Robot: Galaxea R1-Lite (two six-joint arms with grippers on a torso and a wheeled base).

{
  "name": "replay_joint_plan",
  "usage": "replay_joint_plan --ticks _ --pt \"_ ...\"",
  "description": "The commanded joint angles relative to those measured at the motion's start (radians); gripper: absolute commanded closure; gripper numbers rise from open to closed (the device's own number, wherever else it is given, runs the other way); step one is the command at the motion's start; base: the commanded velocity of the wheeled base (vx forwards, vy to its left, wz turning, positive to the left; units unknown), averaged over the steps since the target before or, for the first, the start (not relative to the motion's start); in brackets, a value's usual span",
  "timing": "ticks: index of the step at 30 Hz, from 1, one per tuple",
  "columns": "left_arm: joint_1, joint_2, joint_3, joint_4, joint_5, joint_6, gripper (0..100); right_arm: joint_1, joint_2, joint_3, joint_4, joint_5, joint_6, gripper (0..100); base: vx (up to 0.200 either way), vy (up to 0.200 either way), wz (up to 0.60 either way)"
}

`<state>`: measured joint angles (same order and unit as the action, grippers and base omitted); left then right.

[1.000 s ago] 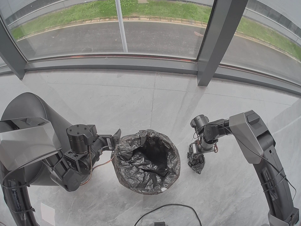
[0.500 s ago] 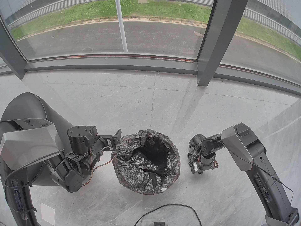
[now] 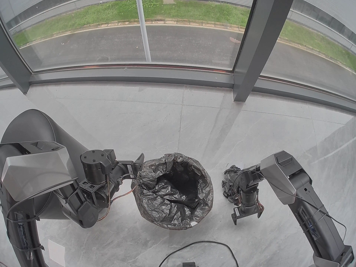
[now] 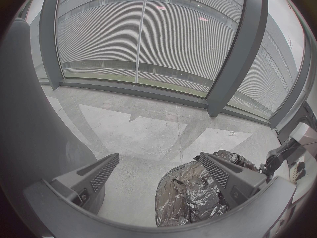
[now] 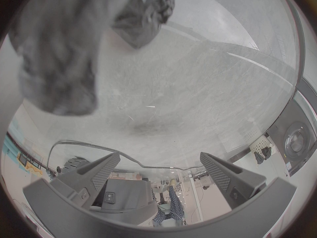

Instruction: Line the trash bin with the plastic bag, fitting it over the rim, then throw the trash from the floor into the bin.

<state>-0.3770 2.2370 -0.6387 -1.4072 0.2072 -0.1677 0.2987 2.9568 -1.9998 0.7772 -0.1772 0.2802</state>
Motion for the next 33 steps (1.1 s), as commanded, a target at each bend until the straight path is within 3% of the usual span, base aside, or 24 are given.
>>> replay_joint_plan --ticks 1,4,5,9,16,20,33 --pt "0.0 0.001 0.001 -0.002 0.0 -0.001 0 0.005 -0.111 0.0 -0.032 0.022 0.001 0 0.0 0.0 0.0" --pt "0.0 0.001 0.002 -0.004 0.0 -0.001 0 0.005 -0.128 0.0 -0.093 0.035 -0.01 0 0.0 0.0 0.0" --pt "0.0 0.001 0.004 -0.016 0.001 -0.001 0 0.0 -0.136 0.0 -0.253 0.042 -0.049 0 0.0 0.0 0.0" --pt "0.0 0.006 0.004 -0.03 0.0 -0.001 0 -0.015 -0.147 0.0 -0.412 0.05 -0.171 0 0.0 0.0 0.0" --pt "0.0 0.007 0.004 -0.032 0.0 -0.001 0 -0.001 -0.176 0.0 -0.481 0.073 -0.199 0 0.0 0.0 0.0" --pt "0.001 0.006 0.004 -0.032 0.0 -0.001 0 0.002 -0.176 0.0 -0.552 0.064 -0.268 0 0.0 0.0 0.0" --pt "0.001 0.007 0.001 -0.032 0.0 -0.003 0 -0.001 -0.137 0.0 -0.541 0.051 -0.286 0 0.0 0.0 0.0"
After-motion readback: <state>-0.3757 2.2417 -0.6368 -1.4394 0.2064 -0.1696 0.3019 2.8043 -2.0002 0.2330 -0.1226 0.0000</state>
